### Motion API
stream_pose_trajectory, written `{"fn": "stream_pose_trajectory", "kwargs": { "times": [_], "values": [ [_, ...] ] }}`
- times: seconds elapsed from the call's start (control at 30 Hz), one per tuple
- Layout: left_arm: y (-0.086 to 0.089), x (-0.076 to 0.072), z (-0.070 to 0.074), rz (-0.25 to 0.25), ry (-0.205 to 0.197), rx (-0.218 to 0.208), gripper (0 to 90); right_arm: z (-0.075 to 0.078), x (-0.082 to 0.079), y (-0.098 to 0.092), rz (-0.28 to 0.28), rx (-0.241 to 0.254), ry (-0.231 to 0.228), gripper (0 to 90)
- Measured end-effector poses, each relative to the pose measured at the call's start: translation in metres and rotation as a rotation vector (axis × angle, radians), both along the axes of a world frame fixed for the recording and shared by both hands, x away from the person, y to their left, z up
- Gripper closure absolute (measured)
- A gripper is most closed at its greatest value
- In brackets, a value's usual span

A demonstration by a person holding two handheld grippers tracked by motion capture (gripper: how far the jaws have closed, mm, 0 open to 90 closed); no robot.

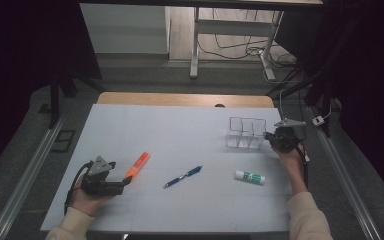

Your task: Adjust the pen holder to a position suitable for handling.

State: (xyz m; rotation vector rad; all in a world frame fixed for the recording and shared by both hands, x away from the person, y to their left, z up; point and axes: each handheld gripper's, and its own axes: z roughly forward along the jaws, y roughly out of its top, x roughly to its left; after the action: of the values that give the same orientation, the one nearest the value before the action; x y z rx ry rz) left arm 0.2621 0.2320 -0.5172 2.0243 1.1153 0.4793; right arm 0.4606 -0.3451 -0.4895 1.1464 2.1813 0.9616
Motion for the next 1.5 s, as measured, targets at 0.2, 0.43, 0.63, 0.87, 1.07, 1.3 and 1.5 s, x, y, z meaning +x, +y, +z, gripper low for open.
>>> {"fn": "stream_pose_trajectory", "kwargs": {
  "times": [0.2,0.43,0.63,0.87,1.07,1.3,1.5],
  "values": [
    [0.0,0.0,0.0,0.001,0.0,0.001,18.6,-0.001,0.0,0.003,0.009,0.011,-0.001,89.1],
    [-0.002,0.0,-0.001,-0.006,0.005,0.008,18.6,-0.002,0.0,0.012,0.026,-0.001,0.003,89.0],
    [-0.001,0.0,-0.001,-0.003,0.004,0.007,18.6,-0.002,0.001,0.022,0.052,-0.008,0.003,89.0],
    [-0.001,0.0,-0.001,-0.004,0.007,0.008,18.6,-0.001,-0.001,0.033,0.081,-0.013,-0.001,89.0],
    [0.0,0.0,-0.001,-0.003,0.007,0.007,18.6,0.0,-0.002,0.036,0.088,-0.01,-0.004,89.0],
    [-0.001,0.0,-0.001,-0.003,0.008,0.009,18.6,0.002,0.0,0.042,0.099,-0.006,-0.013,89.0],
    [-0.001,0.0,-0.001,-0.001,0.009,0.009,18.6,0.002,0.001,0.045,0.099,-0.011,-0.009,89.0]
  ]
}}
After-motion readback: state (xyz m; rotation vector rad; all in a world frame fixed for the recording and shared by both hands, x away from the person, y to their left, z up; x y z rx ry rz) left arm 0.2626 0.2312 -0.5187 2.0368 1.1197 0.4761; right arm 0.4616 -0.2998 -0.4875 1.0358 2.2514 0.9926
